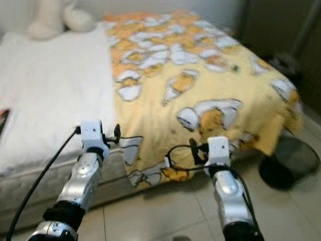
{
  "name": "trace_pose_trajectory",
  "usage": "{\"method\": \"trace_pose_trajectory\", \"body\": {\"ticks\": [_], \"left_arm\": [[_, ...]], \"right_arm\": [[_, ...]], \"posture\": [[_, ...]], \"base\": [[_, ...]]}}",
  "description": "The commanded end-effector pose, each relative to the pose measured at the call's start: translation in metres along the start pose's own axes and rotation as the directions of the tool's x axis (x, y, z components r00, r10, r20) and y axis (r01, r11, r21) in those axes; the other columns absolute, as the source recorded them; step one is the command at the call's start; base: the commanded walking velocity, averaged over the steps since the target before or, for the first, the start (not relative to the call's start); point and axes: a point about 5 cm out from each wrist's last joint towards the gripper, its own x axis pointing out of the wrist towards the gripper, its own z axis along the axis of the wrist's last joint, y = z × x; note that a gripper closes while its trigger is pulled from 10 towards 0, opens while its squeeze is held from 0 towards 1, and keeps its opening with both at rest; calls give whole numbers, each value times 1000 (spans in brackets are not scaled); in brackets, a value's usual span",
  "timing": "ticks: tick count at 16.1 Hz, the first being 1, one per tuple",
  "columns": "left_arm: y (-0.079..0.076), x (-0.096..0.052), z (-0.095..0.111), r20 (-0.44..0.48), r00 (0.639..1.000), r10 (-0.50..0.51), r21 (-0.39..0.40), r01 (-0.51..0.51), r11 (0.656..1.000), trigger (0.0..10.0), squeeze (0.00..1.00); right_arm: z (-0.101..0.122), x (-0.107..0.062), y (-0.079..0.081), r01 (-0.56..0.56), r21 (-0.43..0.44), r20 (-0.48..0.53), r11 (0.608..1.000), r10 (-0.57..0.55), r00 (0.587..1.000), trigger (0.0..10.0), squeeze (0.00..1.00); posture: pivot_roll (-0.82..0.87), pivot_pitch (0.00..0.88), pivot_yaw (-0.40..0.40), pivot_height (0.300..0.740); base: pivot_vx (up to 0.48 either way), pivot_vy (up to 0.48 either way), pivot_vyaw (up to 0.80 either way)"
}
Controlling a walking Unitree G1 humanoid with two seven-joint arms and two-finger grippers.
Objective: Clean up the room
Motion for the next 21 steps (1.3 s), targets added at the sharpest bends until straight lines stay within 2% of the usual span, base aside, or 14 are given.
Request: {"method": "trace_pose_trajectory", "body": {"ticks": [1, 3, 6, 13, 15, 16, 17, 19, 20, 21], "left_arm": [[13, -4, -6, -8, 999, 37, -14, -37, 999, 10000, 0], [12, -3, -5, 0, 999, 34, -9, -34, 999, 10000, 0], [12, -1, -4, 7, 999, 32, -5, -32, 999, 10000, 0], [8, 5, 3, 37, 999, -12, -34, 13, 999, 10000, 0], [1, -4, -5, 33, 998, -57, -31, 58, 998, 10000, 0], [4, -13, -8, 63, 995, -71, -18, 72, 997, 10000, 0], [11, -26, -8, 117, 988, -104, 32, 101, 994, 10000, 0], [21, -43, -17, 119, 984, -132, 86, 122, 989, 10000, 0], [27, -44, -22, 96, 991, -95, 60, 90, 994, 10000, 0], [26, -41, -19, 107, 991, -83, 45, 79, 996, 10000, 0]], "right_arm": [[-1, 0, 8, -26, 13, 0, 1000, 26, 1000, 10000, 0], [0, 1, 8, -22, 18, 7, 1000, 21, 1000, 10000, 0], [4, 3, 7, 10, 30, 35, 1000, -11, 999, 10000, 0], [8, 4, 10, 8, 37, 54, 999, -10, 998, 10000, 0], [8, 5, 12, 6, 46, 60, 999, -9, 998, 10000, 0], [8, 2, 13, 6, 63, 72, 998, -11, 997, 10000, 0], [7, -5, 12, 15, 78, 89, 997, -22, 996, 10000, 0], [-2, -19, 14, -22, 45, 80, 999, 18, 997, 10000, 0], [-10, -27, 15, -39, 27, 54, 999, 38, 998, 10000, 0], [-14, -28, 13, -11, 54, 30, 999, 9, 1000, 10000, 0]], "posture": [[-166, 0, 57, 740], [-166, 0, 57, 740], [-165, 0, 61, 740], [-174, 0, 75, 740], [-183, 0, 80, 740], [-185, 0, 77, 740], [-176, 0, 70, 740], [-165, 0, 56, 740], [-165, 0, 56, 740], [-165, 0, 56, 740]], "base": [[0, -450, 500], [0, -431, 506], [250, -406, 0], [274, -391, 0], [289, -379, 0], [300, -371, 0], [307, -364, 0], [315, -360, 0], [322, -352, 0], [326, -349, 0]]}}
